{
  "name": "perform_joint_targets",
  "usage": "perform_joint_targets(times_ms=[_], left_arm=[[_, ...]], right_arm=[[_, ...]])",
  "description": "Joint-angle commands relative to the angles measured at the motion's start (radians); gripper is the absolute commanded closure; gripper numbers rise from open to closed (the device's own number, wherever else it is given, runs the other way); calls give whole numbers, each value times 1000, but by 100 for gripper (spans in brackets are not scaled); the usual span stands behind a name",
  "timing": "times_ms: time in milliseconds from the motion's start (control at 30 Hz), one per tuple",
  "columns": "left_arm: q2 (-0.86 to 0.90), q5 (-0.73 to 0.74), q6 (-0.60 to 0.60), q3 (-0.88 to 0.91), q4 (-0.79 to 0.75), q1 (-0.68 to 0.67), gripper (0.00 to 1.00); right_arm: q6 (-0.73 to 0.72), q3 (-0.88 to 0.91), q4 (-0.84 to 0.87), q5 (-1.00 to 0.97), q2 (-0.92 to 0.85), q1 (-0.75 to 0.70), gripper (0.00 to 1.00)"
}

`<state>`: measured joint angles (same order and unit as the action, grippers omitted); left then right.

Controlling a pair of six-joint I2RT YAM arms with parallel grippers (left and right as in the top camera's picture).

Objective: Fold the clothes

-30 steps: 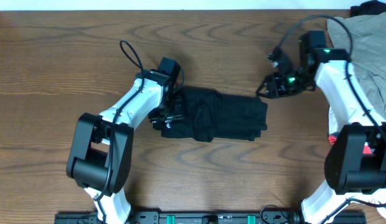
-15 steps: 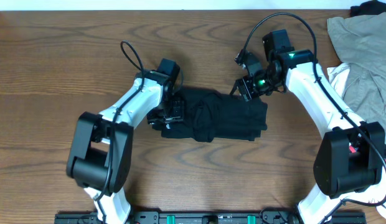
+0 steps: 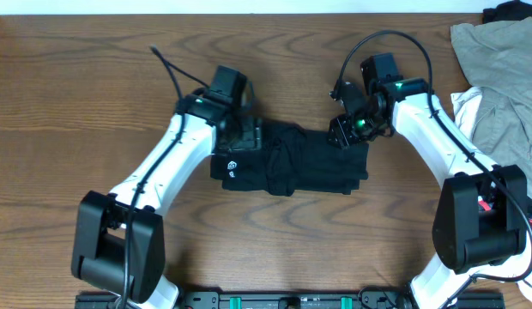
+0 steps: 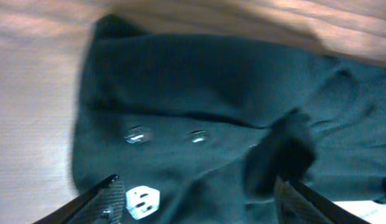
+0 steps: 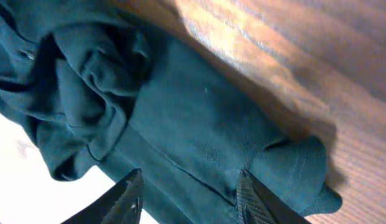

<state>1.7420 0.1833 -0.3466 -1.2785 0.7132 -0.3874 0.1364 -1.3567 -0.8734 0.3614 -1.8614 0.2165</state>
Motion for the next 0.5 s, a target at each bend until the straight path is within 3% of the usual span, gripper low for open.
perform_joint_targets(times_ms=[0,467], left_arm=[[22,16,-4,-12,-33,-57,21],[154,14,-10,-12,-155,-190,21]], right_arm=[[-41,10,5,-40,2,-24,53],[-98,10,7,-50,2,-120,51]])
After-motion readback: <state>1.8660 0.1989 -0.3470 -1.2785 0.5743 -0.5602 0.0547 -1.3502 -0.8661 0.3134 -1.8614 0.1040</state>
